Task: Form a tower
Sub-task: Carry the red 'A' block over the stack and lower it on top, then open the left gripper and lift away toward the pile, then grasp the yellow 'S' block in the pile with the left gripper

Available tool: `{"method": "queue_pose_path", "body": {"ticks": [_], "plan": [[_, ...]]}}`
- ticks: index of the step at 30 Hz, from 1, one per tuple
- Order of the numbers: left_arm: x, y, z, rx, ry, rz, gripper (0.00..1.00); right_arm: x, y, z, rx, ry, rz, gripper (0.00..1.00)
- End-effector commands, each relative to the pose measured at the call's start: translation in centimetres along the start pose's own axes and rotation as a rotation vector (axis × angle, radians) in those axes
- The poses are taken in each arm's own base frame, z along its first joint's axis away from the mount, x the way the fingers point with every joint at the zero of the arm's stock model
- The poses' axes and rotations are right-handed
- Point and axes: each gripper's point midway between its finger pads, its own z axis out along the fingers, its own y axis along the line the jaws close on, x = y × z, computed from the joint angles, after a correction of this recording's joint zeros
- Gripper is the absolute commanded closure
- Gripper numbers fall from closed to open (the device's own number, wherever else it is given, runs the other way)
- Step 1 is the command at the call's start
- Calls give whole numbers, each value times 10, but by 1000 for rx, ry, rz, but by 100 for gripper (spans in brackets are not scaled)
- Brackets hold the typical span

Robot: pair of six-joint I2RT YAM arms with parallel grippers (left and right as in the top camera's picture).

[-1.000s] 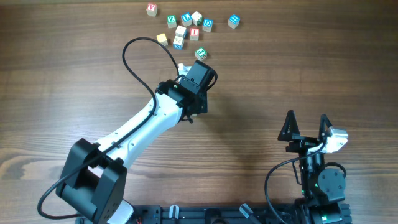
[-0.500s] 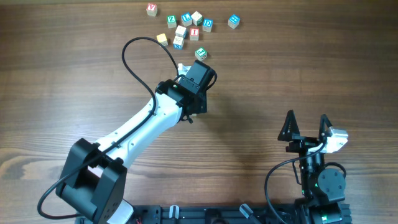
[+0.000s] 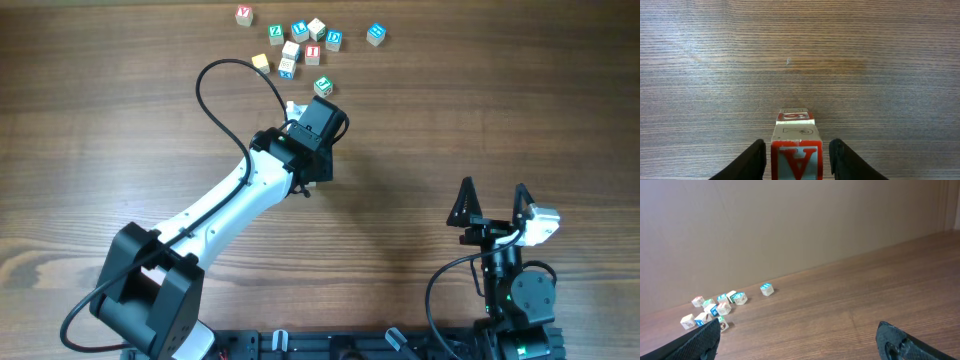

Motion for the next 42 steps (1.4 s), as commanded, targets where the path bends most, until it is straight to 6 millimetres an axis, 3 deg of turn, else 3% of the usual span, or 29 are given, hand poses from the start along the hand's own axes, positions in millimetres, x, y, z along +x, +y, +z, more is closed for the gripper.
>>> {"method": "queue_pose_path", "body": {"ticks": [1, 8, 11, 12, 14, 15, 18, 20, 23, 26, 29, 31, 35, 38, 42], "plan": [[-1, 5, 4, -21, -3, 0, 54, -3, -3, 0, 15, -13, -15, 0], [-19, 13, 5, -10, -48, -47, 48, -3, -3, 0, 15, -13, -15, 0], [-47, 29, -6, 5, -82, -114, 51, -3, -3, 0, 15, -13, -15, 0], [-61, 32, -16, 32, -95, -143, 55, -3, -3, 0, 15, -13, -15, 0], [-98, 45, -41, 53, -160, -176, 78, -3, -3, 0, 15, -13, -15, 0], [-115, 52, -52, 57, -197, -196, 96, -3, -3, 0, 15, -13, -15, 0], [-169, 74, -89, 80, -349, -262, 96, -3, -3, 0, 15, -13, -15, 0], [-221, 94, -129, 110, -532, -308, 96, -3, -3, 0, 15, -13, -15, 0], [-264, 107, -165, 122, -732, -261, 96, -3, -3, 0, 15, -13, -15, 0], [-295, 107, -185, 147, -886, -242, 96, -3, -3, 0, 15, -13, -15, 0], [-308, 105, -172, 154, -918, -240, 96, -3, -3, 0, 15, -13, -15, 0], [-313, 103, -148, 144, -901, -230, 96, -3, -3, 0, 15, -13, -15, 0], [-312, 107, -82, 97, -813, -203, 96, -3, -3, 0, 15, -13, -15, 0], [-302, 114, -21, 65, -716, -205, 96, -3, -3, 0, 15, -13, -15, 0], [-284, 116, 42, 37, -612, -200, 92, -3, -3, 0, 15, -13, -15, 0]]}}
